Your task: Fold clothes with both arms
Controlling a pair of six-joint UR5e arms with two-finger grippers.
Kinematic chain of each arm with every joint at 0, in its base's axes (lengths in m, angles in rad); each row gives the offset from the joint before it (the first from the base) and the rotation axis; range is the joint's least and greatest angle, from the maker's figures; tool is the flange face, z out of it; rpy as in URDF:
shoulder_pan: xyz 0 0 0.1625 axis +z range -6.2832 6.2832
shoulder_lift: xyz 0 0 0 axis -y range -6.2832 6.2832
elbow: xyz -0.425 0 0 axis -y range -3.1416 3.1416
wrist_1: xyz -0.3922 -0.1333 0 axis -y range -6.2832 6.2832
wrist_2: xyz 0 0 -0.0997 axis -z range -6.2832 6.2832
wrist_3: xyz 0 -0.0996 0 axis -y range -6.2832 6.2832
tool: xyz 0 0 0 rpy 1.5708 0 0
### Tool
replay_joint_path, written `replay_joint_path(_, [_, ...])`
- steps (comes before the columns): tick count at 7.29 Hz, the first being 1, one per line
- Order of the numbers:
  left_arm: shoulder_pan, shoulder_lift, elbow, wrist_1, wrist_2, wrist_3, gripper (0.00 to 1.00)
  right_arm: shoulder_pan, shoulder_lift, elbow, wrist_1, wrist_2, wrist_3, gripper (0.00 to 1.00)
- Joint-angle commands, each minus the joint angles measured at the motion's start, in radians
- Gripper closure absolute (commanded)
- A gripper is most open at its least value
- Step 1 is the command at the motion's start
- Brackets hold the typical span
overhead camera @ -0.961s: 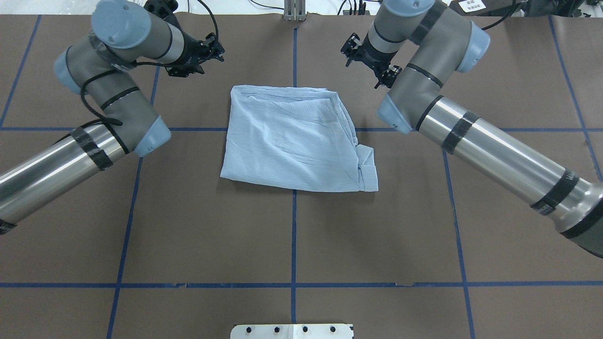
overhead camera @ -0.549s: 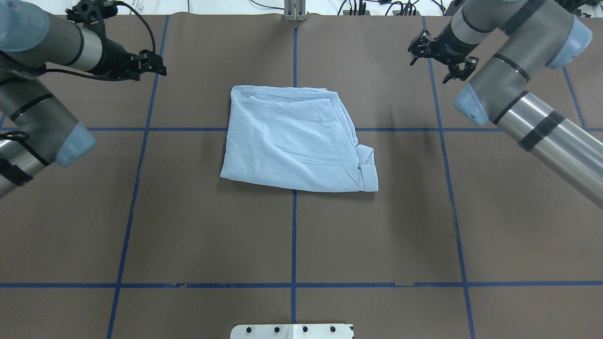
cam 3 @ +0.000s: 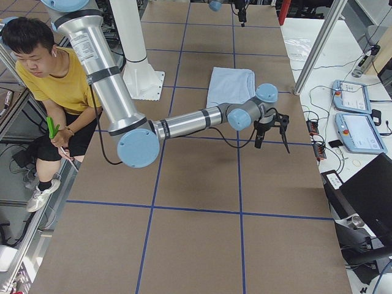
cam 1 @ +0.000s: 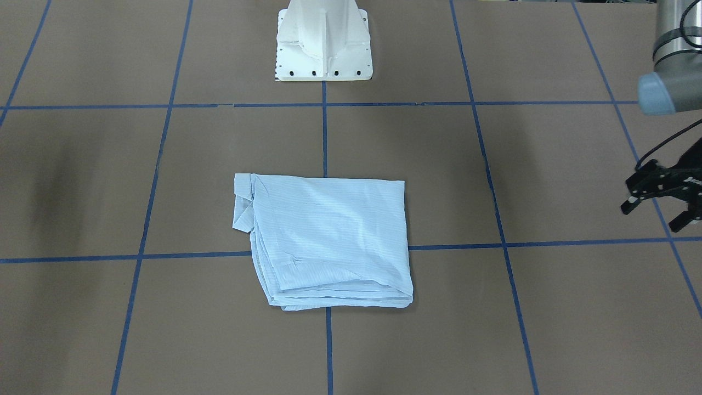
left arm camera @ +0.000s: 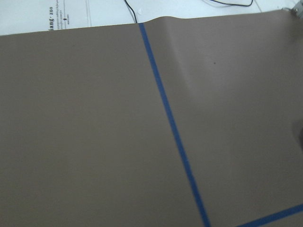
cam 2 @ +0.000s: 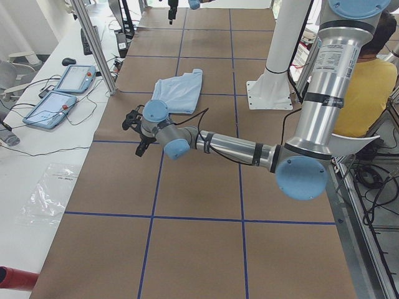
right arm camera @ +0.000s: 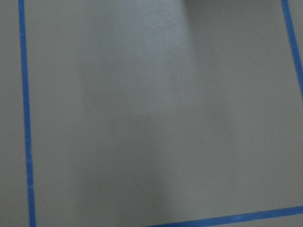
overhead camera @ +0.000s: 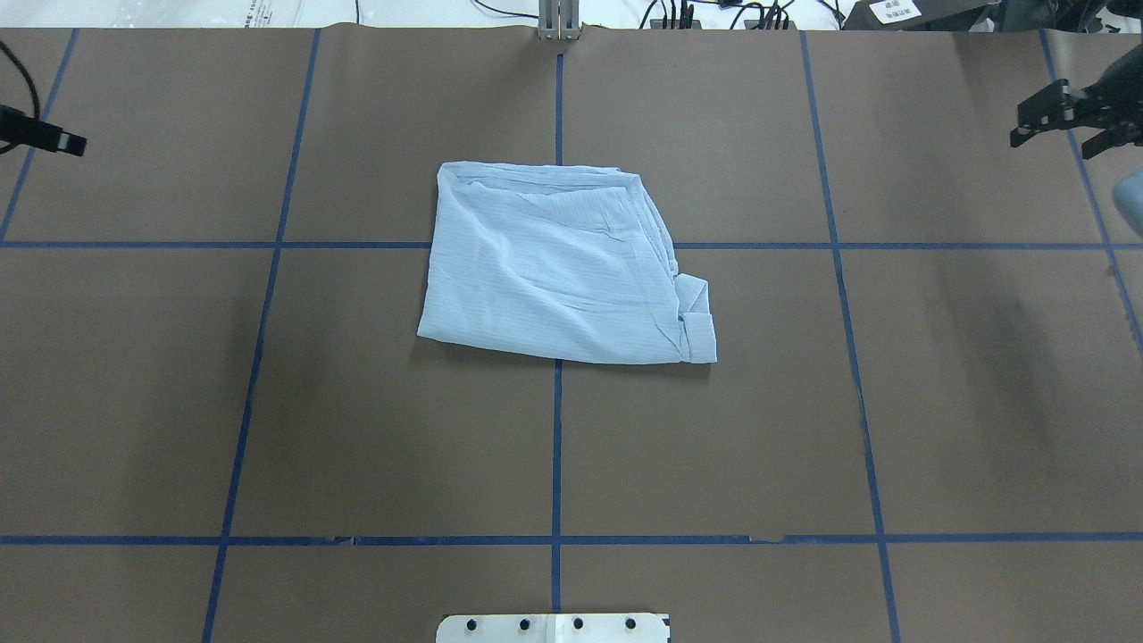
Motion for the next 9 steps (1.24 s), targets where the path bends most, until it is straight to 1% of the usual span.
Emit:
replay_joint_path(1, [-0.107, 0.12, -0.082, 0.085, -0.056, 0.187, 0.0, 0.101, -0.039, 0.011, -0.194, 0.016, -0.375, 0.0])
replay_joint_path(2, [-0.138, 0.122, -0.087, 0.153, -0.042, 0.211, 0.0, 0.145, -0.078, 0.032, -0.224, 0.016, -0.451, 0.0])
replay_joint_path(3, [-0.202, 0.116, -0.011, 0.212, -0.021, 0.375, 0.0, 0.147, -0.135, 0.073, -0.223, 0.01, -0.455, 0.0])
replay_joint_path(4, [-0.218, 0.091, 0.021, 0.239, -0.001, 0.474, 0.0, 0.147, -0.17, 0.112, -0.224, 0.015, -0.46, 0.0])
replay_joint_path(5, [-0.238, 0.09, 0.02, 0.288, 0.001, 0.485, 0.0, 0.152, -0.192, 0.135, -0.231, 0.016, -0.461, 0.0])
replay_joint_path(6, [-0.248, 0.09, 0.012, 0.293, 0.007, 0.485, 0.0, 0.154, -0.22, 0.146, -0.232, 0.018, -0.463, 0.0])
replay_joint_path(7, [-0.253, 0.09, 0.002, 0.34, 0.007, 0.485, 0.0, 0.154, -0.24, 0.147, -0.229, 0.019, -0.463, 0.0])
replay_joint_path(8, [-0.258, 0.088, -0.03, 0.427, 0.008, 0.485, 0.0, 0.154, -0.255, 0.152, -0.225, 0.03, -0.464, 0.0])
replay_joint_path(9, [-0.259, 0.099, -0.052, 0.451, 0.008, 0.478, 0.0, 0.154, -0.254, 0.152, -0.231, 0.033, -0.465, 0.0])
